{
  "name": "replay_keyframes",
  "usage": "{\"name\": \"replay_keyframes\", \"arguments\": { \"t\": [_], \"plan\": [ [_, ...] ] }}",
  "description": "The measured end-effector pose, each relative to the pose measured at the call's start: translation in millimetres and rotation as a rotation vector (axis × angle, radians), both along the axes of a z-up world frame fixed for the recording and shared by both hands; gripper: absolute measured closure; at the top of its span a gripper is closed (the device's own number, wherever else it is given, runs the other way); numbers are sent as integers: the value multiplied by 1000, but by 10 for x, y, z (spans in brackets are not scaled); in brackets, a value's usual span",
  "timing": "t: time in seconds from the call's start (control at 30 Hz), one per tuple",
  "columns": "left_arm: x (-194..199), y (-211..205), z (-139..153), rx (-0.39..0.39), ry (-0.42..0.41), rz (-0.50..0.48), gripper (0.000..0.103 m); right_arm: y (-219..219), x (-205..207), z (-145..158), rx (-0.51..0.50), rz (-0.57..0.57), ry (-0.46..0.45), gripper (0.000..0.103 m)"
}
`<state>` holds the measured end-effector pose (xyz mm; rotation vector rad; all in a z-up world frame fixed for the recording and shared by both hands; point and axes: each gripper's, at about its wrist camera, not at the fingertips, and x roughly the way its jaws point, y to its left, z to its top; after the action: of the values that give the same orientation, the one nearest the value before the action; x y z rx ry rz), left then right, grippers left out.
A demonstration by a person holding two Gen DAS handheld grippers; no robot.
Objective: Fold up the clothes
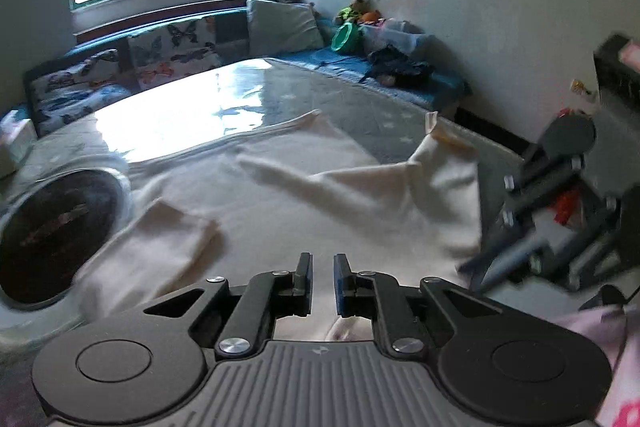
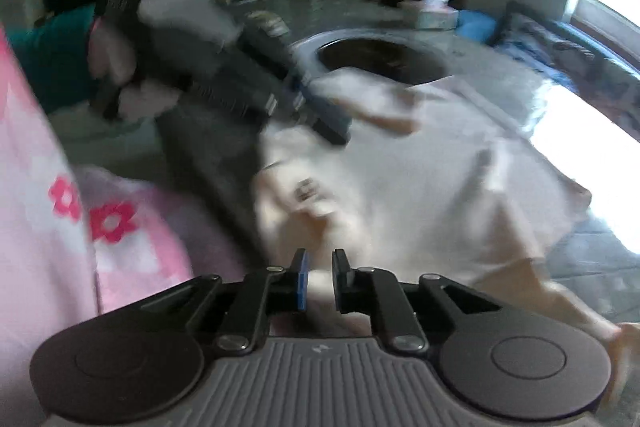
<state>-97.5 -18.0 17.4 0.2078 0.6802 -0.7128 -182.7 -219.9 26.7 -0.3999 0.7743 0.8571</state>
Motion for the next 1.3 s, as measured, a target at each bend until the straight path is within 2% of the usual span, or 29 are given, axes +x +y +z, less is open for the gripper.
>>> {"name": "replay_keyframes", "arguments": {
  "t": [0.07, 0.23, 0.37, 0.43, 0.57, 0.83, 0.87, 0.93, 1.17, 1.3],
  "plan": [
    [64, -133, -60, -13, 18, -30, 90, -135, 139, 125, 5, -76, -29, 92],
    [121, -478, -247, -18, 71, -135, 90, -444, 671, 196, -21, -298, -97, 85],
    [94, -623, -334, -18, 115, -203, 90, -608, 1159, 88, -20, -423, -84, 83],
    [77, -665, -369, -17, 129, -230, 90, -672, 1394, 6, -21, -470, -66, 77],
    [87, -693, -434, -23, 158, -260, 90, -741, 1808, -191, -14, -536, -34, 77],
    [148, -657, -448, -55, 197, -278, 90, -749, 2418, -475, 1, -626, 35, 78],
    [153, -654, -449, -58, 200, -279, 90, -745, 2461, -497, 2, -636, 42, 80],
    [160, -644, -447, -64, 207, -283, 90, -731, 2516, -505, -12, -638, 18, 97],
    [216, -614, -422, -86, 217, -281, 89, -635, 2727, -552, -61, -641, -44, 98],
    [280, -532, -355, -78, 174, -227, 88, -618, 2710, -494, -64, -628, -64, 90]
  ]
}}
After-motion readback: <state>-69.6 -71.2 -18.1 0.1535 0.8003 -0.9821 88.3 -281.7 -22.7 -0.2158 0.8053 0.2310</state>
